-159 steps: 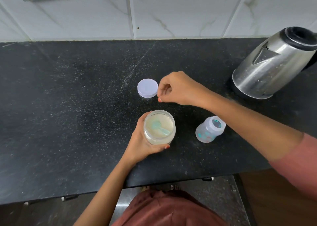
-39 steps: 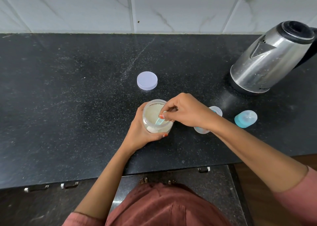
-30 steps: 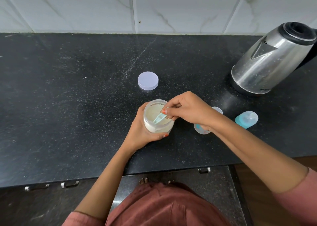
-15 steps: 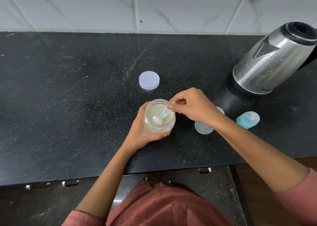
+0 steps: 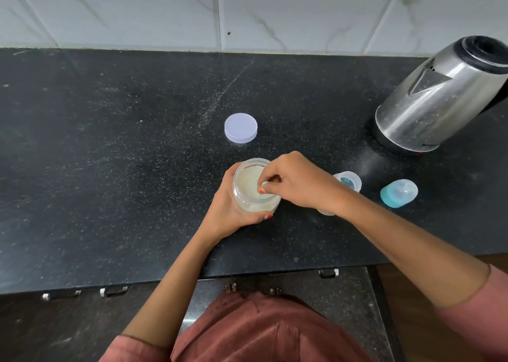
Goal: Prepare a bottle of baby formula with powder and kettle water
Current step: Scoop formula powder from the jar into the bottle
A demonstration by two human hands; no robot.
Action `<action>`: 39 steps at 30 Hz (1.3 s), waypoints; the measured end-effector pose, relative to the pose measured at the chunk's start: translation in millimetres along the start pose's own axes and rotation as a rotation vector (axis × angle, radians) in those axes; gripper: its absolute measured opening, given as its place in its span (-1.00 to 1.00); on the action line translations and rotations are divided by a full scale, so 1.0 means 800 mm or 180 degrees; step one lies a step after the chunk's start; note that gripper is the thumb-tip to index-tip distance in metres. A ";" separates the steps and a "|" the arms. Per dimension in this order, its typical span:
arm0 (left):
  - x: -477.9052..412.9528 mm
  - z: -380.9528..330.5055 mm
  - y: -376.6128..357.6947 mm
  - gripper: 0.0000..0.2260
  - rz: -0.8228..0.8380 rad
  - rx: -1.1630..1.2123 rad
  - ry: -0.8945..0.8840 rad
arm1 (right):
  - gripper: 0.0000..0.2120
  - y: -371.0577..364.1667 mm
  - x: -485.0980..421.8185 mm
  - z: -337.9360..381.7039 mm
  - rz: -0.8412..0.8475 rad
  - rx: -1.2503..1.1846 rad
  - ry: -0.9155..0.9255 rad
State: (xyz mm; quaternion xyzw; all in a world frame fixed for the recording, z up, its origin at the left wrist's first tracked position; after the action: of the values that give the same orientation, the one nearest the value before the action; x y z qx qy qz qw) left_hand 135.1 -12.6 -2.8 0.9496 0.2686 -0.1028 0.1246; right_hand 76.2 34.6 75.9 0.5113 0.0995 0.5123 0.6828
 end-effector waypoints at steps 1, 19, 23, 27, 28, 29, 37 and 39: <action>0.000 0.000 0.000 -0.24 0.0009 -0.0008 -0.0003 | -0.83 0.003 -0.001 -0.001 -0.0013 -0.0123 -0.0046; -0.001 0.001 0.000 -0.23 0.0030 -0.0055 -0.0036 | -0.86 0.015 0.003 -0.002 -0.0102 -0.0692 -0.0172; 0.000 0.000 0.000 -0.23 0.0029 -0.0069 -0.0058 | -0.86 0.019 0.008 -0.001 -0.0047 -0.0515 -0.0116; -0.001 -0.004 0.000 -0.25 0.0021 -0.0049 -0.0079 | -0.87 0.017 0.005 0.001 -0.0092 -0.0609 -0.0153; -0.001 -0.004 0.000 -0.26 0.0021 -0.0047 -0.0074 | -0.87 0.016 0.004 0.002 -0.0135 -0.0674 -0.0173; -0.001 -0.004 0.000 -0.26 0.0020 -0.0052 -0.0073 | -0.87 0.016 0.004 0.002 -0.0178 -0.0733 -0.0194; -0.001 -0.003 0.000 -0.25 0.0027 -0.0063 -0.0070 | -0.87 0.023 0.009 0.000 -0.0123 -0.0488 -0.0095; -0.001 -0.003 0.000 -0.26 0.0026 -0.0059 -0.0073 | -0.87 0.023 0.008 0.000 -0.0143 -0.0526 -0.0113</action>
State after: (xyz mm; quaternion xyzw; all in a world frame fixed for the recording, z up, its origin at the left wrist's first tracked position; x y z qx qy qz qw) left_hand 134.9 -12.0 -0.4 0.9483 0.2641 -0.1107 0.1369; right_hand 68.4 38.4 92.9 0.4598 0.0562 0.4942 0.7357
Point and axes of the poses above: each hand's wrist, its own x-axis away from the middle knuckle, its own y-axis out of the back of the hand, z = x × y, the point moved 10 cm from there along -x, towards the middle knuckle, and after that the axes turned 14 degrees about -y, right-handed, at the moved point
